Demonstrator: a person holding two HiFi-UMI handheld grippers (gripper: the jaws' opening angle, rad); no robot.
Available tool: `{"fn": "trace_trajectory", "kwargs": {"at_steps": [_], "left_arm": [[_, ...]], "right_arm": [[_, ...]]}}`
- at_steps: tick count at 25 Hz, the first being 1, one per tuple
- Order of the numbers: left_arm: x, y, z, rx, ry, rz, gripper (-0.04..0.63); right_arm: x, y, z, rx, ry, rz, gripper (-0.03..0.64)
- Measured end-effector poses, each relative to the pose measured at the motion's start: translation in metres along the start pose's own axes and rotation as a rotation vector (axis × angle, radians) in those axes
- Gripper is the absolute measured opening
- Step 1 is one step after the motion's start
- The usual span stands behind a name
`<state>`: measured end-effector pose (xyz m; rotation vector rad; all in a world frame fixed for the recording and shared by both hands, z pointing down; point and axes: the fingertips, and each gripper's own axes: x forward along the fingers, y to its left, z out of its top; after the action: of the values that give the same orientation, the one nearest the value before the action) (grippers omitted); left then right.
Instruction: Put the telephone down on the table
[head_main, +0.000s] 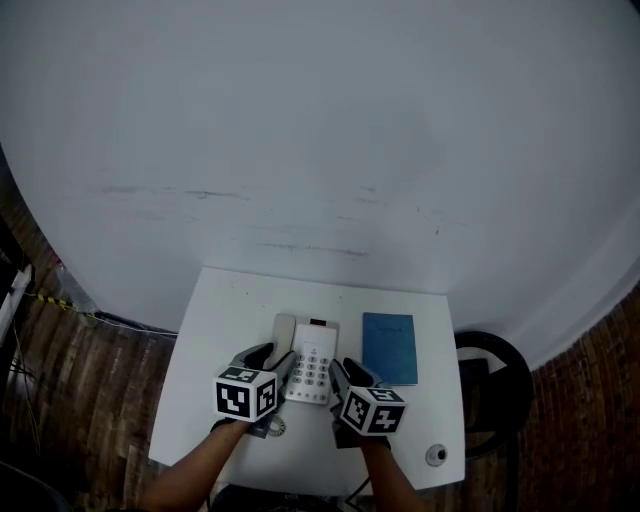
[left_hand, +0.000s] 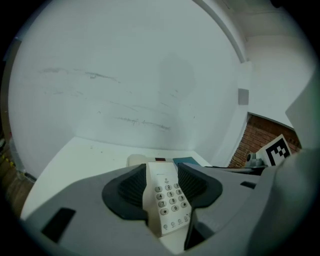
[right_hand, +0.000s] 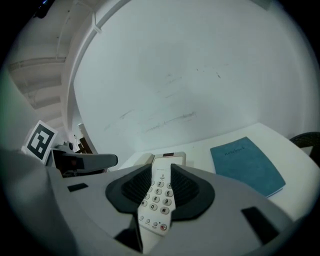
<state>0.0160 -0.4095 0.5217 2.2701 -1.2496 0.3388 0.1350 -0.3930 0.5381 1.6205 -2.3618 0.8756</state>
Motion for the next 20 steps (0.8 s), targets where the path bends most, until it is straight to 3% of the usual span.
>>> {"fn": "trace_trajectory", "kwargs": {"at_steps": [9,20], "left_arm": [[-0.04,-0.041,0.033,0.075,-0.142,-0.01,0.111],[-0.072,-0.086,0.044,0.159,-0.232,-0.001,0.032]], "right_arm": [[-0.044,0.021,0.038,-0.159,-0.1,0.02,0.05],[-0.099,0.04,0.068,-0.271,-0.203,0.068,0.002]]}}
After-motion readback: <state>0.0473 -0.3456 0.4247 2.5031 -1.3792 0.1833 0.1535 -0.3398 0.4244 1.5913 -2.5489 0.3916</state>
